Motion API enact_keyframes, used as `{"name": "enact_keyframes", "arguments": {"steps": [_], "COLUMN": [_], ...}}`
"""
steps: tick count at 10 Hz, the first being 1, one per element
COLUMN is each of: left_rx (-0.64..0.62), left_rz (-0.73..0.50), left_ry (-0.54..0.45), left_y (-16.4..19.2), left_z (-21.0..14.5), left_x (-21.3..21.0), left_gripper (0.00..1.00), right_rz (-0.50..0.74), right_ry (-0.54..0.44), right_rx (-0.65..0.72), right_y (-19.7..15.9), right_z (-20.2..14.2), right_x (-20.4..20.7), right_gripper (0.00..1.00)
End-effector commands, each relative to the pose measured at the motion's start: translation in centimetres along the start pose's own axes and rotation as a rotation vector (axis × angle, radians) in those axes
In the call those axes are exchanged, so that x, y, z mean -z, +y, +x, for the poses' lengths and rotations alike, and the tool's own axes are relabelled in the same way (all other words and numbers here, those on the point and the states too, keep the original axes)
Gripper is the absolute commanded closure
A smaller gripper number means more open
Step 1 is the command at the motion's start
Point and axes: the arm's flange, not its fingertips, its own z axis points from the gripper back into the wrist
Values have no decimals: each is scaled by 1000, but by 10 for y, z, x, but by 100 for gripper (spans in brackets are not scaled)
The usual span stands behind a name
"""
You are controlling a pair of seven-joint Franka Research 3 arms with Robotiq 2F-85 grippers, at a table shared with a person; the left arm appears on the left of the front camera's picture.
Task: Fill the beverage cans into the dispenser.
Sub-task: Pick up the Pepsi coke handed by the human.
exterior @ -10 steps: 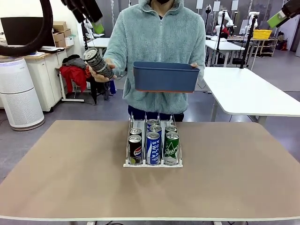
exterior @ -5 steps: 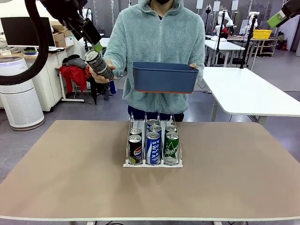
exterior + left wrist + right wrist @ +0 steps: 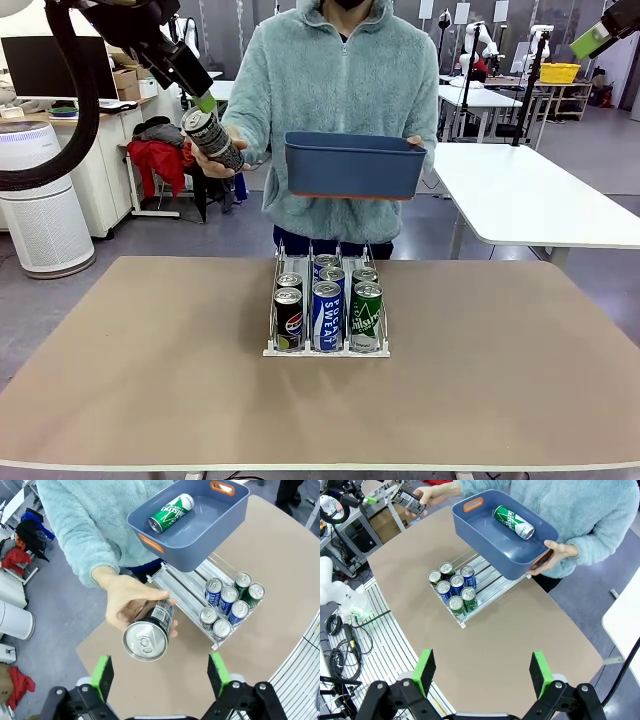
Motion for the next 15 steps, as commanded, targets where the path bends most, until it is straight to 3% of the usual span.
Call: {"name": "enact_keyframes", "arguments": {"steps": [1, 3, 7, 15], "left_rx": [-4, -63, -102, -62], "left_rz": [-1, -79, -109, -164], "left_ry": [-1, -49, -88, -123], "left_y": [2, 22, 35, 43], "left_z": [-1, -7, -18, -33], "left_x": [0, 17, 37, 81], "left_gripper": [0, 0, 0, 0], "right_rz": [5, 5, 5, 5], "right_ry": [1, 1, 1, 1], "right_rx": [-1, -1, -1, -1], "right_y": [0, 0, 0, 0], "right_z": [-1, -1, -1, -1], "right_x": [2, 2, 2, 2], "right_gripper": [0, 0, 0, 0]}}
